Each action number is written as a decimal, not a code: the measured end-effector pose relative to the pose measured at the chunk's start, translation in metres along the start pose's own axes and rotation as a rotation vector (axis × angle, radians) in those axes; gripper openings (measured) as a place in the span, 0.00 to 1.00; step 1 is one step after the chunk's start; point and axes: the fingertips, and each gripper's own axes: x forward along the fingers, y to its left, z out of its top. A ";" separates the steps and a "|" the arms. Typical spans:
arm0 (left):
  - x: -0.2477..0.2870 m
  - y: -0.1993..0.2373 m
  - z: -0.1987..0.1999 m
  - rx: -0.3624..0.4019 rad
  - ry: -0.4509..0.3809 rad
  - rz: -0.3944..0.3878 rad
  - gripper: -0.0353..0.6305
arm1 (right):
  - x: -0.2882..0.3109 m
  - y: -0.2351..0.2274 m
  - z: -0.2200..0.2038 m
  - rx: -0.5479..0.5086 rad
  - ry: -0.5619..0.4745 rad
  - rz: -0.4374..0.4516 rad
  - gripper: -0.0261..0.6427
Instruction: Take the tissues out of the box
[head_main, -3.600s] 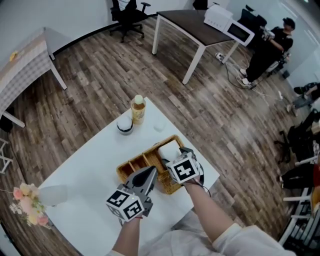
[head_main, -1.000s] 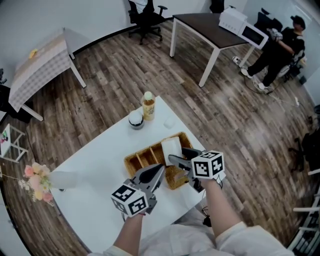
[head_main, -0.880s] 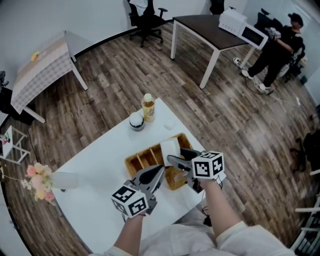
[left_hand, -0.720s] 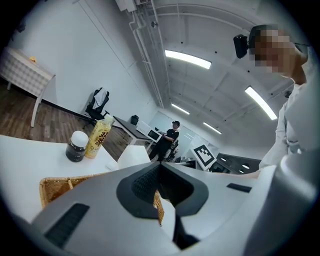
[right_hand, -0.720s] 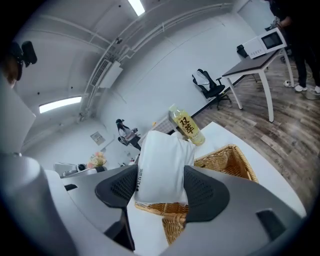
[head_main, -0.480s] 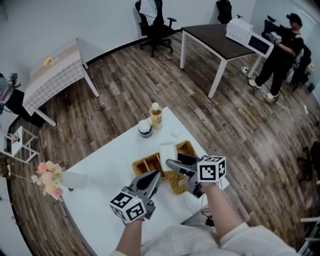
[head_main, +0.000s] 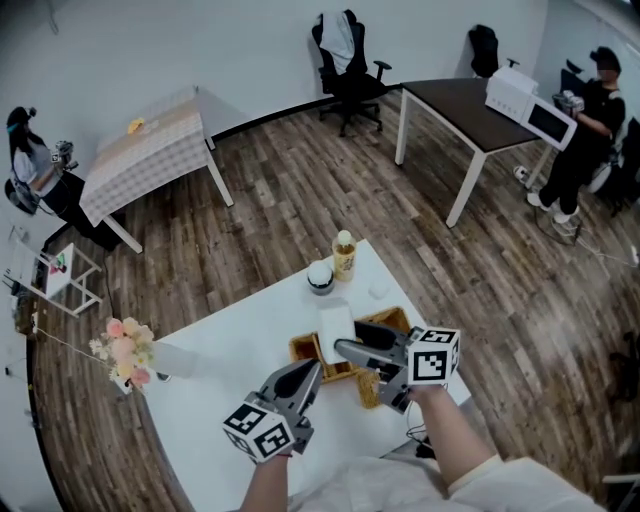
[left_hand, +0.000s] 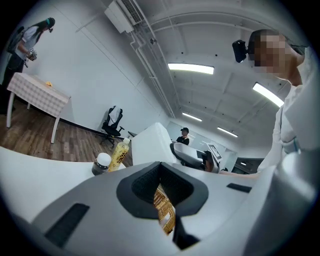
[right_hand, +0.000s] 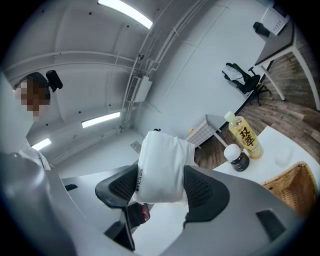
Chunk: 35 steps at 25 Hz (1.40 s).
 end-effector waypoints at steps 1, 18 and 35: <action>-0.002 0.002 0.001 0.001 -0.003 0.012 0.06 | 0.003 0.004 0.000 0.004 0.001 0.020 0.49; -0.012 0.004 0.004 -0.002 -0.032 0.086 0.06 | 0.004 0.012 0.003 0.066 -0.013 0.124 0.49; -0.006 0.000 0.006 -0.001 -0.028 0.063 0.06 | 0.002 0.008 0.003 0.074 -0.015 0.115 0.49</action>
